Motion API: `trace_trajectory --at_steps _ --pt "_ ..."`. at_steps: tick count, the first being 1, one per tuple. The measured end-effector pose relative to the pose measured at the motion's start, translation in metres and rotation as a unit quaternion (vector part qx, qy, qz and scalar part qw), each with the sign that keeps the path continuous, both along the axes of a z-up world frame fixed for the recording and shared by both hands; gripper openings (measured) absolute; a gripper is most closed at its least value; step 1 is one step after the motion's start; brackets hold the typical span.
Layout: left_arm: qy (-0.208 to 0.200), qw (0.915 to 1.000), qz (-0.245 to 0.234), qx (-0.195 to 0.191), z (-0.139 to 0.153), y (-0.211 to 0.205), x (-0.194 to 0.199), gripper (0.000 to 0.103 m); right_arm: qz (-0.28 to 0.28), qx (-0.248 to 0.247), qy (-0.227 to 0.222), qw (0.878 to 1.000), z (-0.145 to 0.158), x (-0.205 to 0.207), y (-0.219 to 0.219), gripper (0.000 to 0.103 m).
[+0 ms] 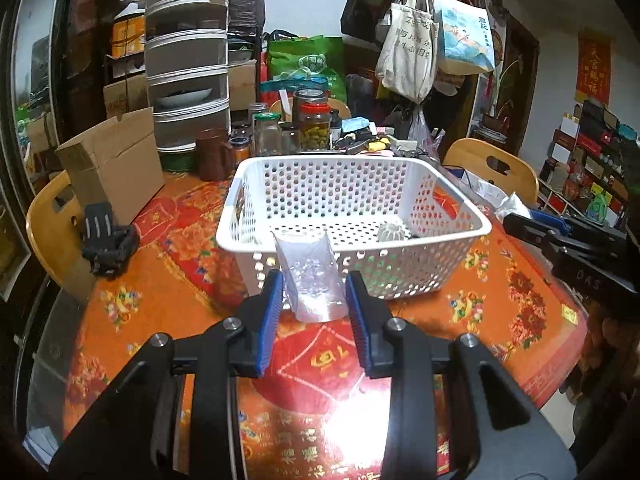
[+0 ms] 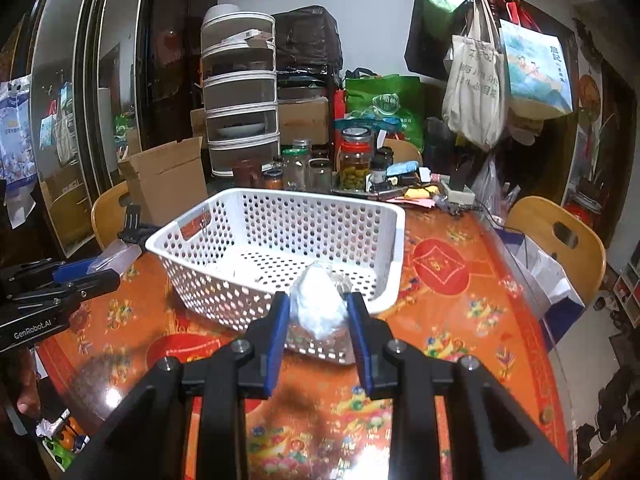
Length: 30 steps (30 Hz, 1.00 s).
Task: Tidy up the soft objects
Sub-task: 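Carry the clear bag and white packet into the basket and open both tools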
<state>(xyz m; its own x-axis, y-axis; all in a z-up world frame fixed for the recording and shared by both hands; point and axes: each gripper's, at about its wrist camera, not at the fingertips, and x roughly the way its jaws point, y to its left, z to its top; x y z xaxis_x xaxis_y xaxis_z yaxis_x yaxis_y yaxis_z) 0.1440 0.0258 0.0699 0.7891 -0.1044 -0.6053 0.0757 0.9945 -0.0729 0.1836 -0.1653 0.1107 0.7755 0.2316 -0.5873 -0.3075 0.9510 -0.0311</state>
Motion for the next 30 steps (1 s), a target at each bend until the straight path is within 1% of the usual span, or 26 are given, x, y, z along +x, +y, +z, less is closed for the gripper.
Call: trace_trajectory --at_steps 5,11,19,22,24,26,29,30 --pt "0.003 1.0 -0.002 -0.001 0.014 0.001 0.027 0.03 -0.002 0.001 -0.003 1.0 0.011 0.012 0.004 0.029" --pt "0.018 0.9998 0.001 -0.01 0.023 0.006 0.074 0.03 -0.009 -0.001 0.002 1.0 0.021 0.034 0.009 0.029" --pt "0.044 0.9989 0.01 -0.009 0.024 0.008 0.124 0.03 -0.022 -0.016 0.022 0.999 0.016 0.074 0.017 0.029" --pt "0.053 0.9985 0.012 0.003 0.023 0.005 0.141 0.03 -0.024 -0.017 0.033 0.999 0.013 0.09 0.019 0.029" --pt "0.066 0.9978 0.006 -0.001 0.02 0.002 0.154 0.03 -0.022 -0.017 0.048 0.998 0.009 0.104 0.021 0.029" --pt "0.084 0.9964 0.003 0.006 0.013 -0.003 0.172 0.03 -0.02 -0.021 0.064 0.998 0.003 0.116 0.024 0.029" --pt "0.136 0.9907 -0.004 0.005 -0.007 -0.008 0.206 0.03 -0.019 -0.041 0.091 0.995 -0.01 0.135 0.034 0.029" --pt "0.143 0.9898 -0.003 0.008 -0.012 -0.01 0.21 0.03 -0.019 -0.046 0.101 0.994 -0.015 0.142 0.036 0.029"
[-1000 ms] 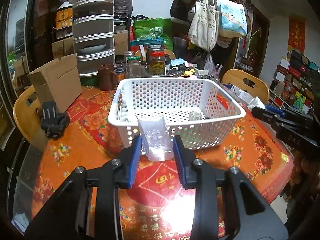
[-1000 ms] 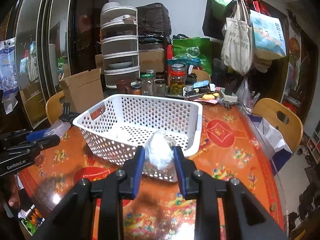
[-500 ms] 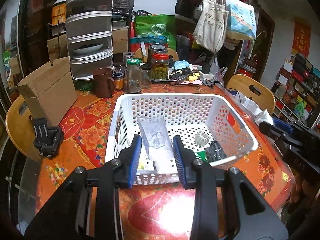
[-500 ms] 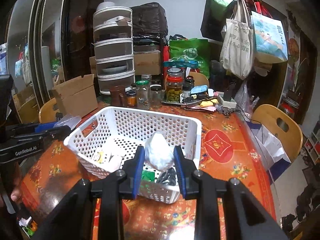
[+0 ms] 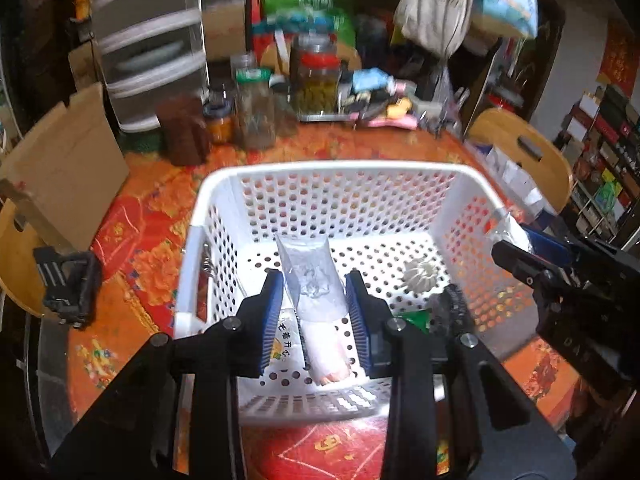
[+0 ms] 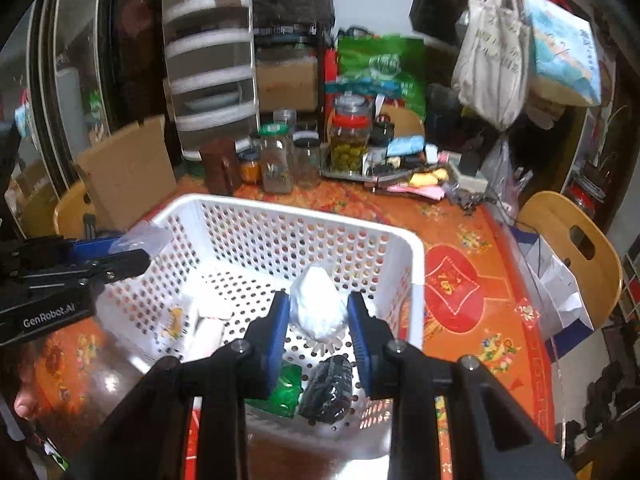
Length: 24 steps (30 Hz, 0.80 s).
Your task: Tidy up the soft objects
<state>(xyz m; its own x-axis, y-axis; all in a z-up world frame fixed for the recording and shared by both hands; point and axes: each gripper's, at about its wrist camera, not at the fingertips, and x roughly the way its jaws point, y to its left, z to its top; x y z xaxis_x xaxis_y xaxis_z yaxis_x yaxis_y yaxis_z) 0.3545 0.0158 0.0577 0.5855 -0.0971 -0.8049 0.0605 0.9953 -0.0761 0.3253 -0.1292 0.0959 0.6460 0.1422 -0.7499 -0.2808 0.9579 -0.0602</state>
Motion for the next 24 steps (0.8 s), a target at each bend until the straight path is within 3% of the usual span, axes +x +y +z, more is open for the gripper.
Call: trace_trajectory --at_steps 3,7,16,18,20,22,23,24 --pt "0.034 0.9994 0.002 0.004 -0.022 -0.003 0.021 0.03 -0.002 -0.004 0.039 0.999 -0.02 0.019 0.005 0.029" --pt "0.051 0.9987 0.002 -0.001 -0.041 -0.003 0.029 0.03 0.002 -0.014 0.064 0.998 -0.038 0.029 0.011 0.029" --pt "0.047 0.9988 0.01 0.007 -0.053 0.0 0.029 0.031 0.002 -0.028 0.078 0.997 -0.057 0.036 0.018 0.029" --pt "0.042 0.999 0.013 0.005 -0.051 0.003 0.026 0.04 -0.001 -0.024 0.076 0.997 -0.057 0.036 0.018 0.031" --pt "0.032 0.9994 0.015 0.002 -0.046 0.005 0.023 0.054 0.0 -0.021 0.07 0.997 -0.054 0.034 0.016 0.04" --pt "0.013 0.9997 0.018 0.006 -0.039 0.006 0.017 0.071 -0.002 -0.016 0.062 0.998 -0.051 0.032 0.015 0.064" --pt "0.004 0.9998 0.018 0.01 -0.035 0.007 0.013 0.08 -0.004 -0.012 0.059 0.998 -0.049 0.031 0.013 0.07" --pt "-0.001 0.9998 0.018 0.012 -0.032 0.007 0.012 0.082 -0.005 -0.009 0.055 0.998 -0.047 0.031 0.012 0.08"
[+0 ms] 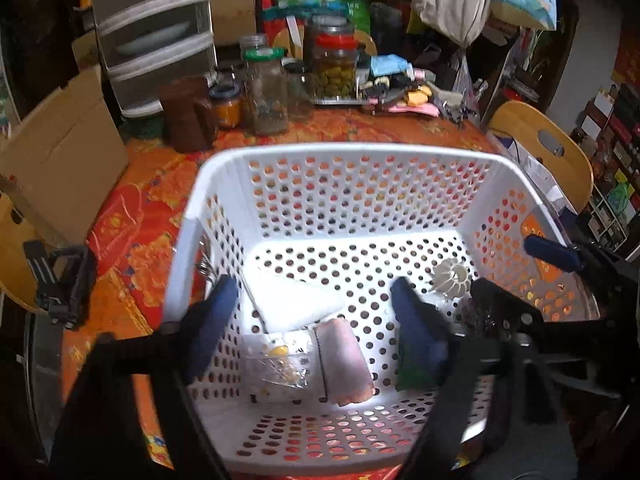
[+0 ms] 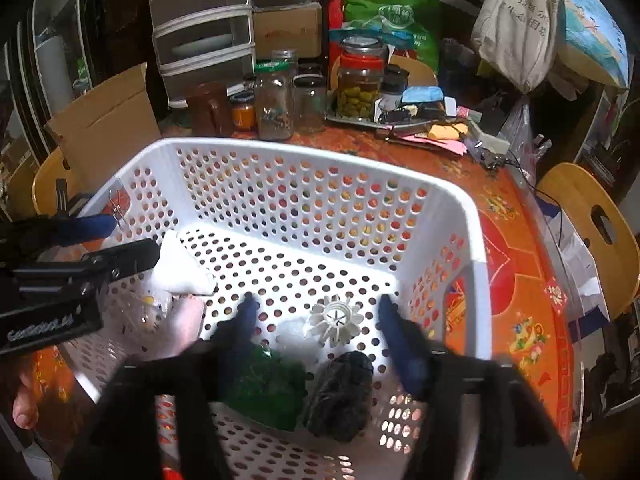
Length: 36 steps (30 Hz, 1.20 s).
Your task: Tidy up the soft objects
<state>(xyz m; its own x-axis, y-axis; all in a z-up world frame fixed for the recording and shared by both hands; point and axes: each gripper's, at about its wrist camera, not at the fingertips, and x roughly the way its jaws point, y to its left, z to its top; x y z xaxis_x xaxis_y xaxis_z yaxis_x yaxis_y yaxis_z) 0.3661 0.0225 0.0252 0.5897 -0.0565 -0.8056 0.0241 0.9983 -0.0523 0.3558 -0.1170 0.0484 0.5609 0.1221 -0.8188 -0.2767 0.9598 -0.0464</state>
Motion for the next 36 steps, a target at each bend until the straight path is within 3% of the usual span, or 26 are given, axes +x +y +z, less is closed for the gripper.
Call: trace_trajectory --at_steps 5,7,11,18,26,31,36 --pt "-0.011 0.9999 0.0 0.001 0.01 0.004 -0.01 0.084 -0.007 0.014 -0.018 1.0 0.009 -0.006 -0.007 0.093" --pt "-0.018 0.9998 0.001 0.003 0.012 0.007 -0.016 0.089 -0.009 0.017 -0.025 1.0 0.011 -0.01 -0.01 0.098" --pt "-0.035 0.9993 0.004 0.011 0.016 0.011 -0.035 0.103 -0.012 0.021 -0.032 0.999 0.014 -0.018 -0.017 0.099" --pt "-0.06 0.9982 -0.008 0.002 0.026 0.014 -0.084 0.103 -0.012 0.04 -0.056 0.998 0.023 -0.051 -0.029 0.099" --pt "-0.117 0.9931 -0.004 -0.006 0.047 0.026 -0.184 0.103 -0.034 0.016 -0.121 0.992 0.052 -0.147 -0.045 0.099" --pt "-0.15 0.988 0.032 -0.023 0.053 0.041 -0.262 0.103 -0.047 0.045 -0.149 0.987 0.064 -0.217 -0.063 0.099" --pt "-0.178 0.9817 0.067 0.008 0.063 0.039 -0.333 0.103 -0.051 0.082 -0.176 0.98 0.077 -0.291 -0.071 0.1"
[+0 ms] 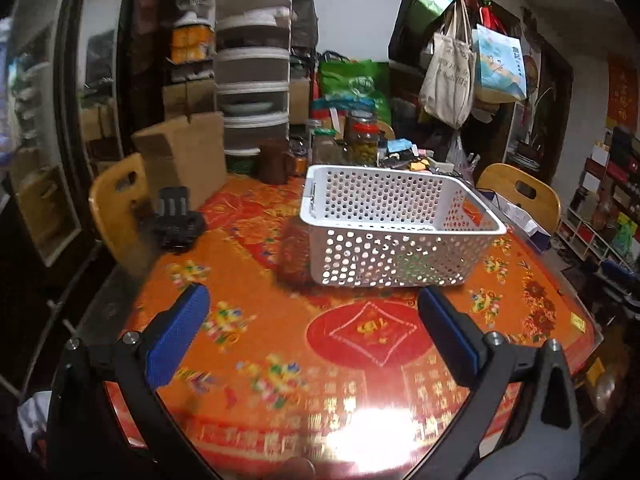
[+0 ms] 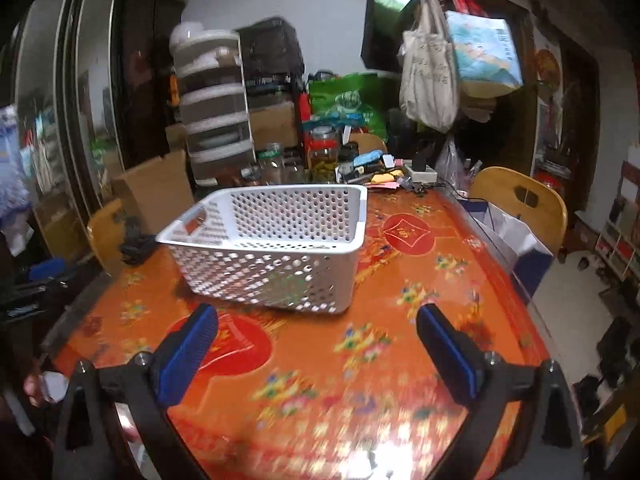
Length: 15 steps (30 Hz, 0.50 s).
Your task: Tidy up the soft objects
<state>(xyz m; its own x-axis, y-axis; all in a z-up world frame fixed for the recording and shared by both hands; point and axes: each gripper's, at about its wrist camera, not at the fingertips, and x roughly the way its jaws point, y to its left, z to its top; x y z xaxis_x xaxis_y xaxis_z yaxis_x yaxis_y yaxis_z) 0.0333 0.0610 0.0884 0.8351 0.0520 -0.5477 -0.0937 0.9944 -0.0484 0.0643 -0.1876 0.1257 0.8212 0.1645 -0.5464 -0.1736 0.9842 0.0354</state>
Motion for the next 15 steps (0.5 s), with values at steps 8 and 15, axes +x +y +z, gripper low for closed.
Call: trace_trajectory --at_steps 8,15 --pt "-0.004 0.9982 -0.056 -0.02 0.031 -0.038 -0.064 0.103 0.045 0.001 -0.058 0.997 0.041 -0.077 0.011 0.103" --pt "-0.005 0.9971 -0.076 -0.006 0.049 -0.078 -0.07 0.103 0.038 -0.019 -0.041 0.998 0.04 -0.068 0.017 0.103"
